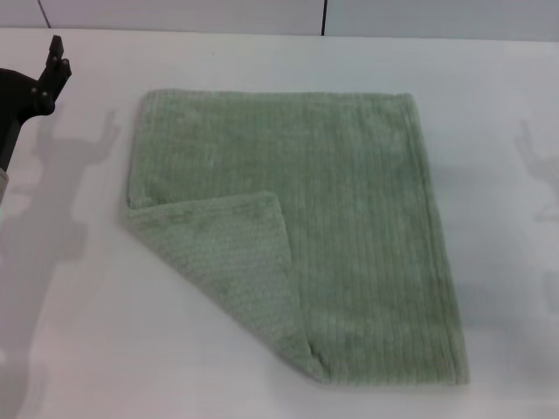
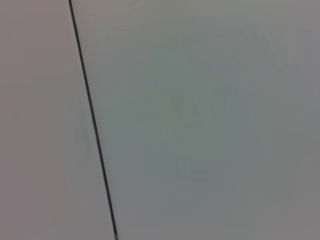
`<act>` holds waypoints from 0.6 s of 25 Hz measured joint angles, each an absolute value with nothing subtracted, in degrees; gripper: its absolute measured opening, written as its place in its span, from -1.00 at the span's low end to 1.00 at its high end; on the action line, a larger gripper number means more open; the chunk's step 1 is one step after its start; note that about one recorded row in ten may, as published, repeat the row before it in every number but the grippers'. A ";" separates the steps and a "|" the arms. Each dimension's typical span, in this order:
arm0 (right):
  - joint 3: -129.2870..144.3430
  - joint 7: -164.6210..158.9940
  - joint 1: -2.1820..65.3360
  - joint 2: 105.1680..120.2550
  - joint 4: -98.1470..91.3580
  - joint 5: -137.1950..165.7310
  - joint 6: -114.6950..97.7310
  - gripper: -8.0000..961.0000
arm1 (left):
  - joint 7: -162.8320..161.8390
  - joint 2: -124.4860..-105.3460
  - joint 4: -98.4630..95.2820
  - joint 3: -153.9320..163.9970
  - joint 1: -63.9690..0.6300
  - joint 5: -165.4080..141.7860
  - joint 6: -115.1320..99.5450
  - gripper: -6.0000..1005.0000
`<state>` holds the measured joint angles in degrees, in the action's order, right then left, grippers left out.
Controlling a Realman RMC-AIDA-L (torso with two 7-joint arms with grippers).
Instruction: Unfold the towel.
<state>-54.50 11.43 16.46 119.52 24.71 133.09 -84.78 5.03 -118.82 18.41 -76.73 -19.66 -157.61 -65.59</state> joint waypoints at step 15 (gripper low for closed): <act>-49.74 11.95 15.87 119.55 24.91 132.93 -87.96 0.57 | 4.63 -118.62 18.06 -77.54 -18.91 -156.91 -65.53 0.68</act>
<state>-49.74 11.95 15.87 119.55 24.91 132.93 -87.96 4.63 -118.62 18.06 -77.54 -18.91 -156.91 -65.53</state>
